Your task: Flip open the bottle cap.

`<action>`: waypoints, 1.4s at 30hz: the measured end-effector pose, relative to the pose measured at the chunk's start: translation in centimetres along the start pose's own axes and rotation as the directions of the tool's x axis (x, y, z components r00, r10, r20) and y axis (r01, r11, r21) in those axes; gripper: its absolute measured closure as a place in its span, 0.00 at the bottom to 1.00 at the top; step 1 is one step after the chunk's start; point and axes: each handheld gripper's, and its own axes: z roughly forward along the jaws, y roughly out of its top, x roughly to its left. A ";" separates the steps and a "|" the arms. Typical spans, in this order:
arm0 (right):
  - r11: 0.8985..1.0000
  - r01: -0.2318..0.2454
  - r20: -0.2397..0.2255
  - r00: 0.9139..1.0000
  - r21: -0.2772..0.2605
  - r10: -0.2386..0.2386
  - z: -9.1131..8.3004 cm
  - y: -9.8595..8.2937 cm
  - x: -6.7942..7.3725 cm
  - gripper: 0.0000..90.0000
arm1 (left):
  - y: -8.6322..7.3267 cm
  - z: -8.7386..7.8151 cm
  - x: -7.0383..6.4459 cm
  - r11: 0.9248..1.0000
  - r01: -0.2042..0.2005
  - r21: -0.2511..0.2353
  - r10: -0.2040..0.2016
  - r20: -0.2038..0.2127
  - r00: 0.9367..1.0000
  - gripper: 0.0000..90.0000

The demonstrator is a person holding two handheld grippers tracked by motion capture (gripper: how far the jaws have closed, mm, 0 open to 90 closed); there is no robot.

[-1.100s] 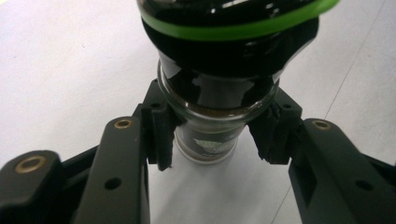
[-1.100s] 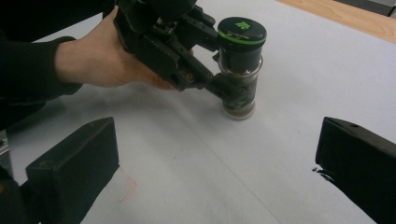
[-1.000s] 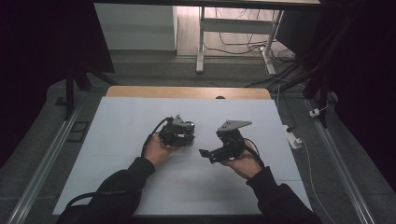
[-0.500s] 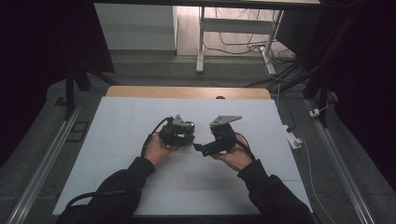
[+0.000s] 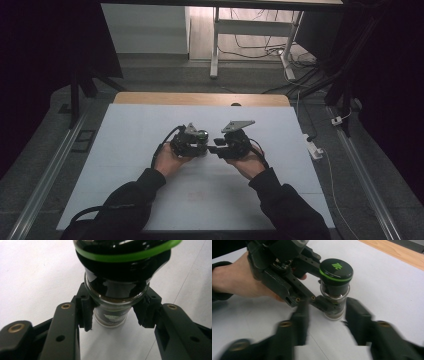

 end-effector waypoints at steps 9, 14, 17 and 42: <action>1.000 0.011 -0.032 0.999 0.008 -0.011 0.9 0.6 0.1 1.00 | 0.0 0.0 0.0 1.000 0.001 -0.002 -0.001 0.000 1.000 0.60; 1.000 -0.003 -0.034 0.999 0.008 0.003 1.6 1.0 0.2 1.00 | 0.0 0.0 0.0 1.000 -0.002 -0.001 0.002 0.000 1.000 0.60; 1.000 -0.015 -0.036 0.999 0.012 0.015 2.1 1.1 0.2 1.00 | 0.0 0.0 0.0 1.000 -0.002 0.000 0.002 0.000 1.000 0.60; 1.000 -0.015 -0.007 1.000 -0.021 0.015 2.4 2.2 -0.3 1.00 | -0.1 0.0 0.0 1.000 -0.012 0.001 0.012 -0.001 1.000 0.60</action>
